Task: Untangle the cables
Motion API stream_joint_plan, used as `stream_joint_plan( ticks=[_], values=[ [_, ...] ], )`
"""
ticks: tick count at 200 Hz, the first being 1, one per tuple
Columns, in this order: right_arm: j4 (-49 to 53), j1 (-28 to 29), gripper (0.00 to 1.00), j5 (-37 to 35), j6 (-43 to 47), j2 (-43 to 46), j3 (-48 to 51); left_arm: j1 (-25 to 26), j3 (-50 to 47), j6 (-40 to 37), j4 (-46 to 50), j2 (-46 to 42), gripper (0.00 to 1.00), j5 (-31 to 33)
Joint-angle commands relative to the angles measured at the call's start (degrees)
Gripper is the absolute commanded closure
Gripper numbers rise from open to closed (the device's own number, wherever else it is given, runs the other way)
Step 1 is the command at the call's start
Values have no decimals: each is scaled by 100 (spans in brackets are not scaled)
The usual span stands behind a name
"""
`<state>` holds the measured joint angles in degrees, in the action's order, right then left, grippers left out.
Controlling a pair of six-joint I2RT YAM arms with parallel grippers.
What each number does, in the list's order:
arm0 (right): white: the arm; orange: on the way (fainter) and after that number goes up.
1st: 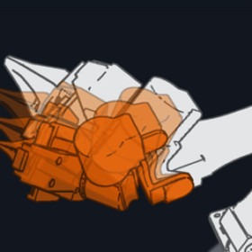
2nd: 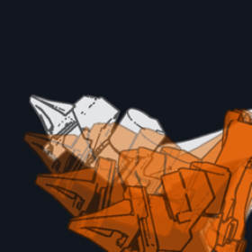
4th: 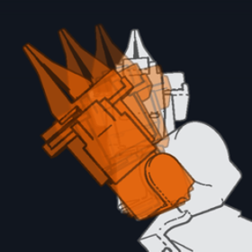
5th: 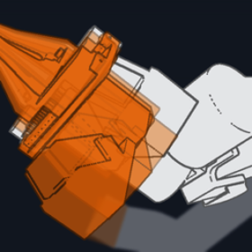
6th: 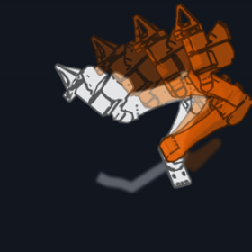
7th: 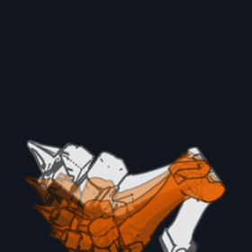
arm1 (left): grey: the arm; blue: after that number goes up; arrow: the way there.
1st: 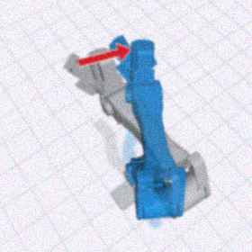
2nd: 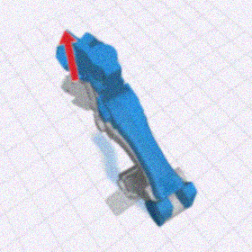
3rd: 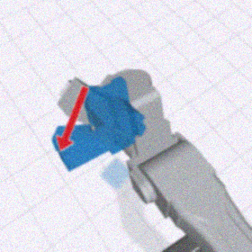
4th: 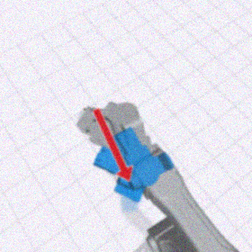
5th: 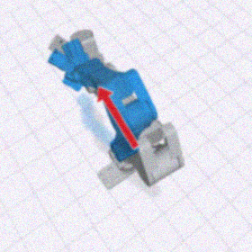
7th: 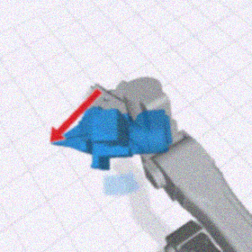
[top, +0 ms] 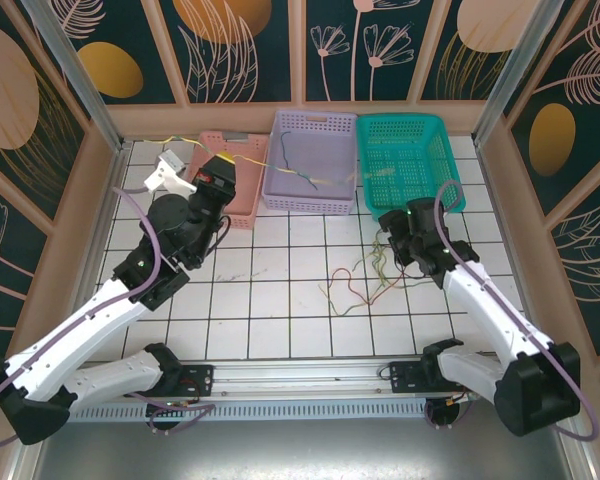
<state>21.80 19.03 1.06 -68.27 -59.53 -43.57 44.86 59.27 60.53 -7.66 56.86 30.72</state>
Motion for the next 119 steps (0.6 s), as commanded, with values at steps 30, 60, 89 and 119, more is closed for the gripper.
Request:
stream_joint_plan(
  ticks=[30, 60, 89, 119],
  values=[
    [-274, 109, 38, 22, 418, 435, -378, -154, -652, 441, -1135, 114, 100, -286],
    [-820, 277, 36, 196, 337, 590, -502, -186, -1020, 676, -1464, 149, 100, -461],
    [-1249, 451, 34, 449, -149, 677, -427, -180, -1240, 930, -1545, 167, 100, -547],
    [-1861, 735, 30, 407, -716, 801, -206, -184, -1351, 1092, -1571, 201, 100, -696]
  ],
)
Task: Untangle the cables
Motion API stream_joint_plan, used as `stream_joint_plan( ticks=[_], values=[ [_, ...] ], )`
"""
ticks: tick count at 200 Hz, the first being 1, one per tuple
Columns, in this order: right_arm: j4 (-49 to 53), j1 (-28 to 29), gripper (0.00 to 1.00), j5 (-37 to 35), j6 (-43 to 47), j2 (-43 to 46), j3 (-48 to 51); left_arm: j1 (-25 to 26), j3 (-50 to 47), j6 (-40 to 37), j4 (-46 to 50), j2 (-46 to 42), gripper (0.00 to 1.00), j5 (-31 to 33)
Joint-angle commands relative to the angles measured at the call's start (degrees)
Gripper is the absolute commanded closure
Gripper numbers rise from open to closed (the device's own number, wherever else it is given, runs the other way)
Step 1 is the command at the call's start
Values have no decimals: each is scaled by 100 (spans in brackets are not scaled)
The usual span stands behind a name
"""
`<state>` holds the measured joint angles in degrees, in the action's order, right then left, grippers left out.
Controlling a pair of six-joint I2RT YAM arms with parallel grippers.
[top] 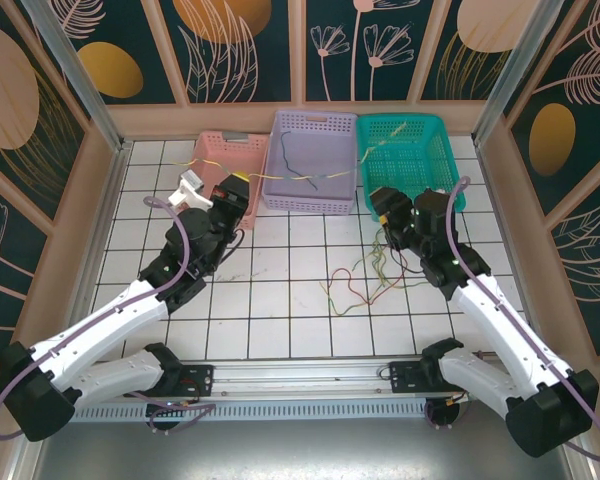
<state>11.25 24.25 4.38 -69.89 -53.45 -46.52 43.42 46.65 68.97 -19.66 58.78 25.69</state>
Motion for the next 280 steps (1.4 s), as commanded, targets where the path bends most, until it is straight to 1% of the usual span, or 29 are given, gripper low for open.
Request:
stream_joint_plan(
  ticks=[1, 29, 48, 66, 94, 99, 111, 122, 125, 130, 142, 149, 167, 173, 174, 175, 185, 195, 200, 209, 217, 231, 243, 256, 266, 273, 280],
  values=[
    [-829, 221, 30, 73, -571, 194, 94, -37, -88, 253, -376, 10, 100, -199],
    [-1523, 401, 28, -50, -915, 145, 248, -35, -194, 403, -488, 91, 100, -393],
    [-1672, 423, 28, 6, -1011, -127, 197, -41, -230, 494, -604, 165, 100, -529],
    [-1876, 444, 31, 63, -1232, -406, 193, -39, -215, 529, -679, 238, 100, -667],
    [-2261, 469, 39, 13, -1304, -811, -1, -43, -226, 624, -751, 359, 100, -908],
    [-2299, 469, 41, 10, -1283, -885, -61, -40, -245, 647, -778, 370, 100, -961],
    [-2259, 474, 51, -40, -1205, -1047, -213, -39, -300, 715, -826, 406, 100, -1071],
    [-2172, 458, 57, -73, -1174, -1171, -292, -36, -340, 749, -859, 410, 100, -1135],
    [-2171, 450, 60, -73, -1180, -1194, -303, -36, -342, 757, -861, 406, 100, -1144],
    [-2170, 443, 67, -86, -1208, -1229, -303, -35, -362, 758, -862, 405, 100, -1162],
    [-2107, 424, 90, -148, -1223, -1288, -342, -35, -401, 776, -842, 397, 100, -1230],
    [-2001, 412, 100, -201, -1132, -1306, -412, -40, -432, 780, -831, 393, 100, -1277],
    [-1485, 336, 100, -356, -569, -1396, -806, -35, -424, 790, -512, 423, 100, -1431],
    [-1298, 292, 100, -414, -326, -1425, -941, -39, -375, 749, -251, 415, 91, -1453],
    [-1269, 287, 100, -422, -281, -1428, -961, -41, -358, 741, -202, 410, 89, -1449],
    [-1254, 285, 100, -430, -237, -1434, -980, -38, -323, 736, -146, 408, 89, -1442],
    [-1015, 156, 100, -481, 180, -1469, -1158, -35, -102, 610, 560, 359, 64, -1304],
    [-807, -4, 100, -482, 566, -1512, -1296, -40, 200, 566, 1410, 291, 43, -1028],
    [-697, -76, 100, -481, 742, -1526, -1365, -36, 356, 575, 1845, 259, 36, -865],
    [-534, -212, 100, -497, 1026, -1569, -1474, -53, 628, 594, 2575, 221, 25, -595],
    [-478, -306, 100, -500, 1329, -1581, -1540, -93, 853, 567, 3062, 182, 21, -452],
    [-372, -456, 100, -500, 1736, -1660, -1708, -147, 1301, 552, 3759, 168, 21, -288],
    [-283, -508, 100, -662, 2068, -1756, -1868, -214, 1629, 490, 4108, 195, 23, -246],
    [-179, -515, 100, -754, 2491, -1925, -2116, -254, 1955, 244, 4130, 253, 32, -283],
    [-94, -513, 100, -722, 2708, -2095, -2299, -279, 2206, -122, 3916, 354, 42, -402],
    [-30, -513, 100, -631, 2839, -2237, -2462, -285, 2416, -534, 3745, 490, 47, -549],
    [40, -513, 100, -554, 2976, -2372, -2607, -281, 2663, -962, 3614, 689, 48, -790]
  ],
)
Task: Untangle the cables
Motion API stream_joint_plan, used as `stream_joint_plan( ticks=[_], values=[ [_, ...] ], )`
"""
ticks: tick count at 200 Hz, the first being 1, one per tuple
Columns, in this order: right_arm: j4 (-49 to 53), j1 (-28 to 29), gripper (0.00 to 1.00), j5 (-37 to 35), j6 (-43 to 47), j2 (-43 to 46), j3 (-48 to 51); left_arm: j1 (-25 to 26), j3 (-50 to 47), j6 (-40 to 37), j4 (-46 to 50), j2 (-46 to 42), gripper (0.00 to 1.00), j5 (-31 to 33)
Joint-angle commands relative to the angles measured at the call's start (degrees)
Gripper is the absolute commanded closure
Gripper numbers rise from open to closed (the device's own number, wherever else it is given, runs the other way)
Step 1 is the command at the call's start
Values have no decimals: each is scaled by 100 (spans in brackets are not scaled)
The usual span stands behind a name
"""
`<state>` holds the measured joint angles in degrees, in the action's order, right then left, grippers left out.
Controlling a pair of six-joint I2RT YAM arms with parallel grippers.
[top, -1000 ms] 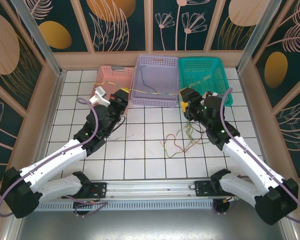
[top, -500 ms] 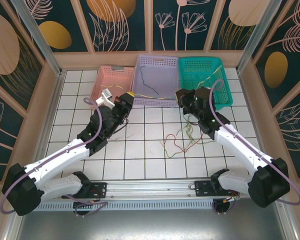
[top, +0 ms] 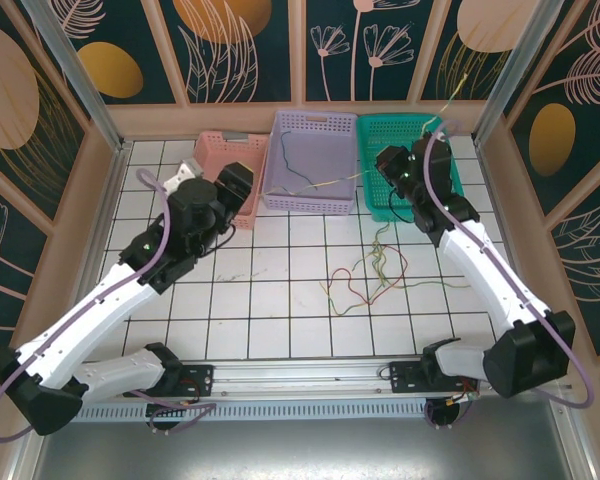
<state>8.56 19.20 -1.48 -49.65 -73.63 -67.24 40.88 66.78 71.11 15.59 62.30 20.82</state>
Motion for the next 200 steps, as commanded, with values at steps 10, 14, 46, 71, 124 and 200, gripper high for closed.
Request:
stream_joint_plan(
  ticks=[10, 14, 46, 71, 124, 200],
  values=[
    [331, 12, 100, 289, 1120, -520, -728, -29, 1069, -1827, 8, 731, 49, -842],
    [343, 21, 100, 371, 1161, -587, -785, -32, 1253, -2060, -3, 918, 49, -1124],
    [350, 137, 100, 905, 1198, -952, -1179, -34, 2535, -3360, 281, 2386, 50, -2686],
    [470, 242, 100, 1108, 1054, -1140, -1553, -32, 2982, -4206, 259, 3053, 47, -3127],
    [883, 241, 100, 1884, 636, -1516, -2211, -35, 3442, -5670, 753, 3801, 47, -3084],
    [1019, -21, 100, 2015, 387, -1514, -2103, -32, 3281, -5749, 497, 3749, 100, -2881]
  ],
)
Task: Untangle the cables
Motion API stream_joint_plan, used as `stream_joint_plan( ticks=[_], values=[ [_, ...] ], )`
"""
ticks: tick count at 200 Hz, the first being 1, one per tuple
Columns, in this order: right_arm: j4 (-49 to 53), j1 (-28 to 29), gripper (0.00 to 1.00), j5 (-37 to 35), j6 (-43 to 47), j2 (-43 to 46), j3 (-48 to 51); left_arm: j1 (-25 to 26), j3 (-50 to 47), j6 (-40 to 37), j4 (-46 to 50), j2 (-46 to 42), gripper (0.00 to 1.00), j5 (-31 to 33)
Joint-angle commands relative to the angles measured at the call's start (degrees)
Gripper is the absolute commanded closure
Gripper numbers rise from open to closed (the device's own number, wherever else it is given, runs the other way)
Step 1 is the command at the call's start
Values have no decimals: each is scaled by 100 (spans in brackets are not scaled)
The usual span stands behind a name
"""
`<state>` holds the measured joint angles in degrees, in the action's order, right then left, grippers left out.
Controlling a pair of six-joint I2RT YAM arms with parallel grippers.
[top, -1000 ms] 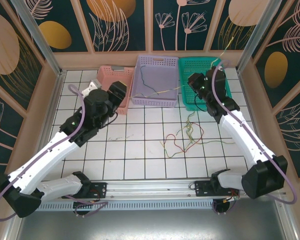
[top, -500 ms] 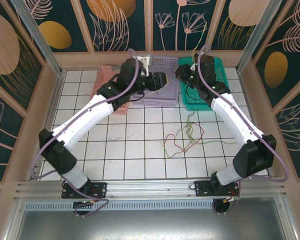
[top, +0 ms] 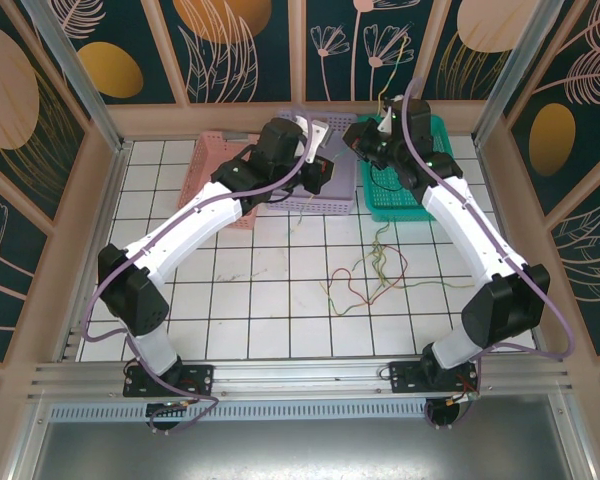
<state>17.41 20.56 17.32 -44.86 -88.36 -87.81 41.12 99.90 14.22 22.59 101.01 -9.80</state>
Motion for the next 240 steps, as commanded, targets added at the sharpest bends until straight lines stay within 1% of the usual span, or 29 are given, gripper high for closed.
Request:
stream_joint_plan(
  ticks=[1, 44, 62, 71, 91, 94, 103, 115, 132, 156, 178, 192, 219, 240],
  values=[
    [141, -165, 100, 142, -88, -41, -45, -54, -35, -60, -211, -124, 100, 172],
    [238, -404, 100, 347, -84, -54, 71, -93, -62, 167, -396, -168, 100, -321],
    [287, -457, 100, 513, -100, -115, 71, -208, -163, 519, -621, -195, 100, -514],
    [307, -490, 100, 598, -115, -136, 79, -290, -224, 725, -720, -235, 100, -506],
    [310, -538, 100, 639, -123, -84, 106, -589, -339, 1212, -933, -248, 100, -462],
    [301, -546, 100, 652, -121, -78, 116, -633, -369, 1302, -985, -400, 100, -478],
    [273, -560, 99, 707, -137, -56, 116, -773, -505, 1500, -1217, -503, 100, -593],
    [237, -566, 94, 804, -157, -59, 83, -872, -688, 1658, -1513, -602, 100, -784],
    [223, -571, 79, 869, -206, -58, 26, -904, -727, 1652, -1542, -614, 100, -911],
    [97, -608, 78, 946, -341, -28, 18, -904, -857, 1731, -1585, -656, 100, -906],
    [-53, -701, 58, 1025, -611, 23, 88, -913, -915, 1729, -1564, -697, 100, -723],
    [-205, -763, 51, 852, -661, 193, 180, -983, -815, 1707, -1330, -678, 100, -426],
    [-341, -796, 42, 34, -455, 720, 404, -1335, -701, 1775, -908, -648, 100, 204],
    [-630, -807, 41, -213, -418, 1092, 805, -1769, -752, 1952, -960, -594, 100, 427]
  ],
)
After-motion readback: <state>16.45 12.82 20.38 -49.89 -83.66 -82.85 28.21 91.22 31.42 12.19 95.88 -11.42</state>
